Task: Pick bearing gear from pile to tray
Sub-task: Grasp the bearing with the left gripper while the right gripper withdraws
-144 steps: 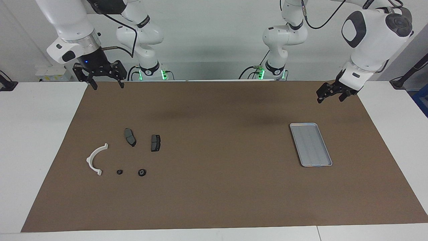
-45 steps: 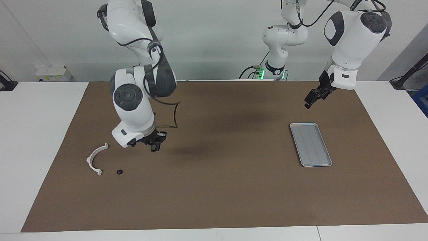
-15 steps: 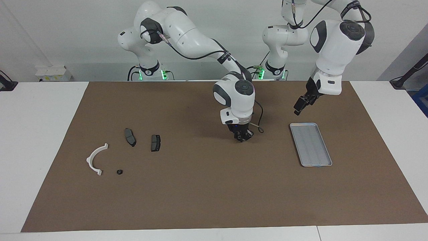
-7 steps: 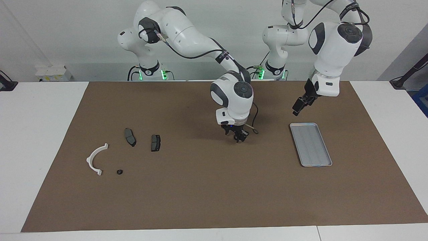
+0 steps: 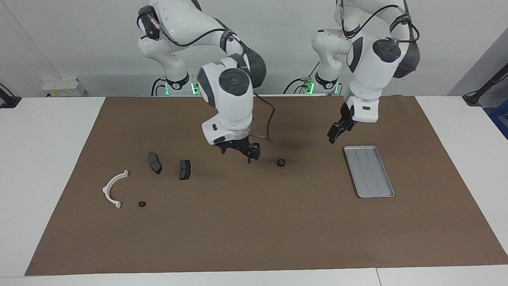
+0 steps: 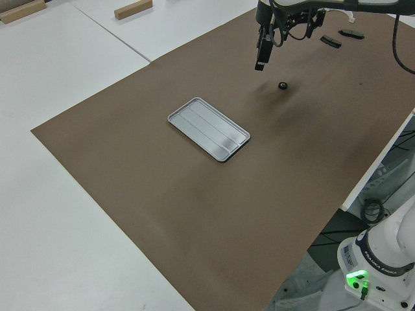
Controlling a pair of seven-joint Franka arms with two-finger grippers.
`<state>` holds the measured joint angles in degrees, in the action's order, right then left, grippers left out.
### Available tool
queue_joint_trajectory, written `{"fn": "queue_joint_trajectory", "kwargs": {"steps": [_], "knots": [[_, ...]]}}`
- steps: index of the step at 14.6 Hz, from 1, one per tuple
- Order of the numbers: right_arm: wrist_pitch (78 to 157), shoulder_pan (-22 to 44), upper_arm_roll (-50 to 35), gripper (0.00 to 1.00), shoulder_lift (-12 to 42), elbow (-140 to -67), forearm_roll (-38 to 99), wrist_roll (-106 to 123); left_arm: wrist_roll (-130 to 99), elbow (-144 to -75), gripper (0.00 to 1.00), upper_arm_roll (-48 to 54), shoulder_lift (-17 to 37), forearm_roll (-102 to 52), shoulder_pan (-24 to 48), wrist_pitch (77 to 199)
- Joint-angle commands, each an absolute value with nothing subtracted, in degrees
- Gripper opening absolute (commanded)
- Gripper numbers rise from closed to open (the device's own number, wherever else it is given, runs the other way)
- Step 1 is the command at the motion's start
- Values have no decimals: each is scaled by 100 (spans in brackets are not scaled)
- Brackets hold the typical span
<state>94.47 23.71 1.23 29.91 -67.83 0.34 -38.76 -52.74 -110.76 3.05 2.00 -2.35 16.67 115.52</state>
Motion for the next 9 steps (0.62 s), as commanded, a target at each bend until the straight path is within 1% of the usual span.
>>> {"fn": "queue_joint_trajectory", "kwargs": {"steps": [1, 2, 3, 4, 5, 6, 9], "knots": [[9597, 1656, 53, 100, 2822, -7284, -9, -2037, -5616, -11109, 100, 229, 605, -264, 2126, 12110], [9885, 1400, 53, 100, 2760, -7512, -9, -1473, -5695, -11031, 100, 211, 876, -264, 2423, 12120], [10271, 1163, 53, 100, 2621, -7897, -9, -981, -5922, -10856, 100, 211, 1253, -211, 2669, 12164], [10692, 951, 53, 100, 2506, -8302, -9, -628, -6133, -10593, 100, 194, 1701, -141, 2846, 12173], [11027, 819, 61, 100, 2374, -8697, -9, -528, -6230, -10504, 100, 202, 1931, -62, 2935, 12225], [11230, 722, 62, 100, 2312, -8945, -9, -536, -6258, -10529, 100, 211, 1994, -53, 2944, 12382], [11627, 423, 79, 100, 2311, -9342, -52, -554, -6432, -10608, 100, 220, 2205, -53, 3014, 12778]]}}
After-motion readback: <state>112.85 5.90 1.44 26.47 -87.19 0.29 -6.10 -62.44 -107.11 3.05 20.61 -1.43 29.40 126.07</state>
